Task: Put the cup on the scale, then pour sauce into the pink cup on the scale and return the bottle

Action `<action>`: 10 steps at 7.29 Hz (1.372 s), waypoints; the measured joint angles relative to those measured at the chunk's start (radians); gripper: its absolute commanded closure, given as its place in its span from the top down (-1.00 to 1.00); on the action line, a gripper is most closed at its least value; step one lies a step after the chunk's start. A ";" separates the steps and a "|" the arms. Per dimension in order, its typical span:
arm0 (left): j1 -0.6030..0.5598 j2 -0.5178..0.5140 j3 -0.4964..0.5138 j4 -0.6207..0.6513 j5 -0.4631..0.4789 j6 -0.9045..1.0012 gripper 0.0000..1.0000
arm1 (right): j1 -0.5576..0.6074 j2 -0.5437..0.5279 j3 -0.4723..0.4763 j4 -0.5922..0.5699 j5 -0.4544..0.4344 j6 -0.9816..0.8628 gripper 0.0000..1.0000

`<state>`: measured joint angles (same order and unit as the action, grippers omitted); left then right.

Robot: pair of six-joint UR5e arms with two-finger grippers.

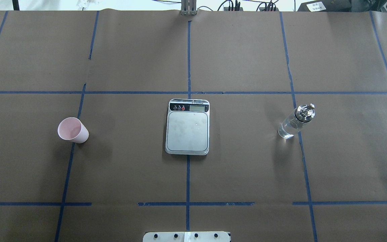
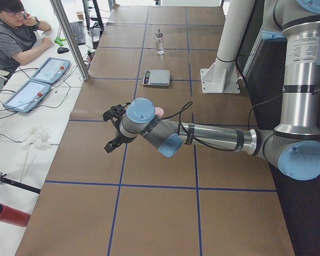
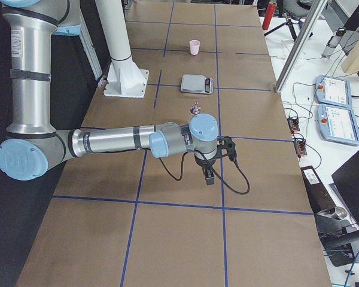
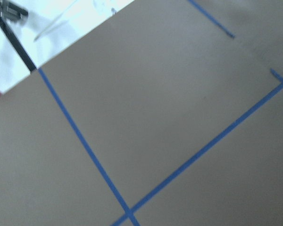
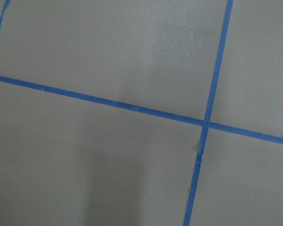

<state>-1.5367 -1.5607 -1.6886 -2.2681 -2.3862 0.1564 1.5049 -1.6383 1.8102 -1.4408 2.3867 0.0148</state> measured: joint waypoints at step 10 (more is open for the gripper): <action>0.650 -0.045 -0.263 0.130 0.468 -1.024 0.48 | 0.000 -0.024 0.044 0.096 0.001 0.055 1.00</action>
<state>-0.8866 -1.6057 -1.9512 -2.1383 -1.9183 -0.8673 1.5048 -1.6622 1.8546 -1.3449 2.3876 0.0702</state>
